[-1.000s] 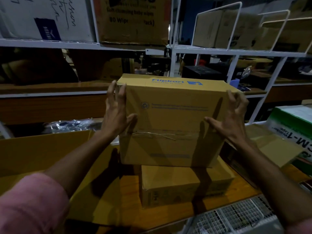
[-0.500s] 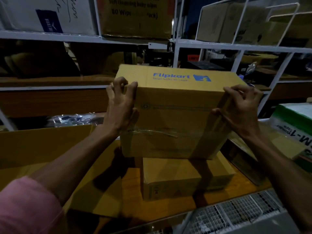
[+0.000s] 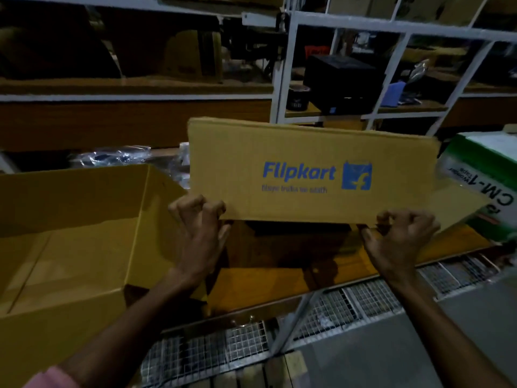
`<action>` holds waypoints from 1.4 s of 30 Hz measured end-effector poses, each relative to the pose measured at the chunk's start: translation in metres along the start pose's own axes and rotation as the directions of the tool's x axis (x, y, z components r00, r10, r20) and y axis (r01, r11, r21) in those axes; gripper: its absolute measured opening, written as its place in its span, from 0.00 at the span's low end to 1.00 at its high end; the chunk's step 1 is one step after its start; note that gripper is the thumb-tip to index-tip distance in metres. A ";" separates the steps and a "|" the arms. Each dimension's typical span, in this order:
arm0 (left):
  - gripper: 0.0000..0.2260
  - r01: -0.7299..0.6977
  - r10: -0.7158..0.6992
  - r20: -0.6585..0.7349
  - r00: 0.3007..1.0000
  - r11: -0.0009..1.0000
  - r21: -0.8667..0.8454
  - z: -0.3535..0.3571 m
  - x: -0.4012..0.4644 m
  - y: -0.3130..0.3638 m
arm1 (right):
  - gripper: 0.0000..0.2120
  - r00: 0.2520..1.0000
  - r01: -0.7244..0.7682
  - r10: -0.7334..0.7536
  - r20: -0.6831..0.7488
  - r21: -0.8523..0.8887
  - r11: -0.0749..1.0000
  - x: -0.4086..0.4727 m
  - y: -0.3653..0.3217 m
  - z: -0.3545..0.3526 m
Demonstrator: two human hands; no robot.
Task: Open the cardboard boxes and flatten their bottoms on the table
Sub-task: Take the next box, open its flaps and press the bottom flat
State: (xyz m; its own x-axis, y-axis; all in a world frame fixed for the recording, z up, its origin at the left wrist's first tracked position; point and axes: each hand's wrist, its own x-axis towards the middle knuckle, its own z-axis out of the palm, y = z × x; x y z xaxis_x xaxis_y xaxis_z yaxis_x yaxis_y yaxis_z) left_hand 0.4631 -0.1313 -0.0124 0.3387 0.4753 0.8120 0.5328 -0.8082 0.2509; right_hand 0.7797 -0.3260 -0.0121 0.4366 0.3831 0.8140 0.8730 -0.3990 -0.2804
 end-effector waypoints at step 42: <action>0.20 -0.003 -0.194 0.457 0.868 0.918 0.396 0.072 0.062 0.072 | 0.20 0.687 0.149 -0.263 0.678 0.222 0.963 0.093 -0.066 0.095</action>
State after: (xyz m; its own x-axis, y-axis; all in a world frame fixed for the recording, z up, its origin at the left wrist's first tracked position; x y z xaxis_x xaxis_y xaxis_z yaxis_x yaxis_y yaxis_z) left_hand 0.5784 -0.1349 0.0185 0.5449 0.7286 0.4150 0.7953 -0.6059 0.0196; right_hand 0.7839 -0.1845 0.0338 0.2178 0.9325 0.2880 0.9546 -0.1421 -0.2619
